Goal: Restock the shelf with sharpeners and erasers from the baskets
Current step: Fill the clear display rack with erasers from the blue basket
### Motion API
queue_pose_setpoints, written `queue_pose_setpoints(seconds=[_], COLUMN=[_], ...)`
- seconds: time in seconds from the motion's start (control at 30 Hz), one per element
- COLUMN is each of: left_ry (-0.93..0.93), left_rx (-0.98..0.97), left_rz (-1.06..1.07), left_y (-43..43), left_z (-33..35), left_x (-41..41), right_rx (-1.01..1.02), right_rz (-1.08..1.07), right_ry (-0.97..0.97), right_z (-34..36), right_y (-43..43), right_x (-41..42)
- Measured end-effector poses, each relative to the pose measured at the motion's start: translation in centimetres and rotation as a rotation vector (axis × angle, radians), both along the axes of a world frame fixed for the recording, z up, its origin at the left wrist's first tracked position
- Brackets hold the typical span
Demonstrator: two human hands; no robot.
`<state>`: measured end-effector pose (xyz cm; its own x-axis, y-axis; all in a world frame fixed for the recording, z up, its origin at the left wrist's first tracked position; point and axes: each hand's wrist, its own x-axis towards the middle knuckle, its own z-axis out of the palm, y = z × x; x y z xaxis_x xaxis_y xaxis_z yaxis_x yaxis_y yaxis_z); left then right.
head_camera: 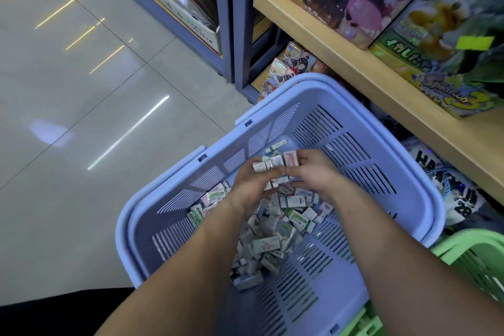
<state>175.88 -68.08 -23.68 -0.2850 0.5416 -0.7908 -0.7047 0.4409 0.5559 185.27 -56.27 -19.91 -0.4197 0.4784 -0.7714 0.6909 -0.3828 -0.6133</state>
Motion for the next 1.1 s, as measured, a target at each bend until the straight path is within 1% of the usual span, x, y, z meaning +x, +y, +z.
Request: queue_pose_setpoints(seconds=[0.07, 0.2, 0.3, 0.43, 0.6, 0.67, 0.77, 0.83, 0.93, 1.0, 1.07, 1.1], left_ry=[-0.003, 0.05, 0.096, 0.25, 0.47, 0.547, 0.643, 0.681, 0.697, 0.671, 0.643, 0.637], left_rx=[0.03, 0.077, 0.132, 0.185, 0.294, 0.335, 0.417, 0.45, 0.48, 0.503, 0.537, 0.551], left_rz=[0.008, -0.057, -0.172, -0.361, -0.56, -0.605, -0.631, -0.611, -0.577, -0.567, -0.568, -0.571], left_y=[0.2, 0.2, 0.2, 0.3, -0.4, -1.0, -1.6, -1.9, -1.9, -1.3, -0.3, 0.3], left_z=[1.4, 5.5, 9.7, 16.6, 27.0, 30.8, 35.0, 37.0, 38.8, 39.7, 40.8, 41.3], left_x=[0.1, 0.3, 0.5, 0.9, 2.4, 3.2, 4.8, 6.1, 8.0, 9.5, 11.1, 11.9], right_rx=[0.033, 0.226, 0.229, 0.202, 0.247, 0.29, 0.405, 0.43, 0.393, 0.377, 0.381, 0.397], right_rz=[-0.034, -0.02, -0.078, -0.171, -0.256, -0.301, -0.256, -0.246, -0.41, -0.541, -0.619, -0.623], right_ry=[0.007, 0.059, 0.157, 0.302, 0.452, 0.506, 0.562, 0.596, 0.656, 0.663, 0.683, 0.7], right_z=[1.7, 6.0, 9.9, 15.7, 23.6, 26.7, 30.7, 32.7, 34.4, 34.9, 35.5, 35.8], right_y=[-0.1, -1.1, -2.0, -4.0, -6.2, -6.8, -7.2, -7.4, -7.5, -7.3, -6.9, -6.8], right_x=[0.2, 1.8, 4.2, 7.6, 11.3, 12.6, 15.0, 16.8, 18.9, 20.0, 20.7, 21.1])
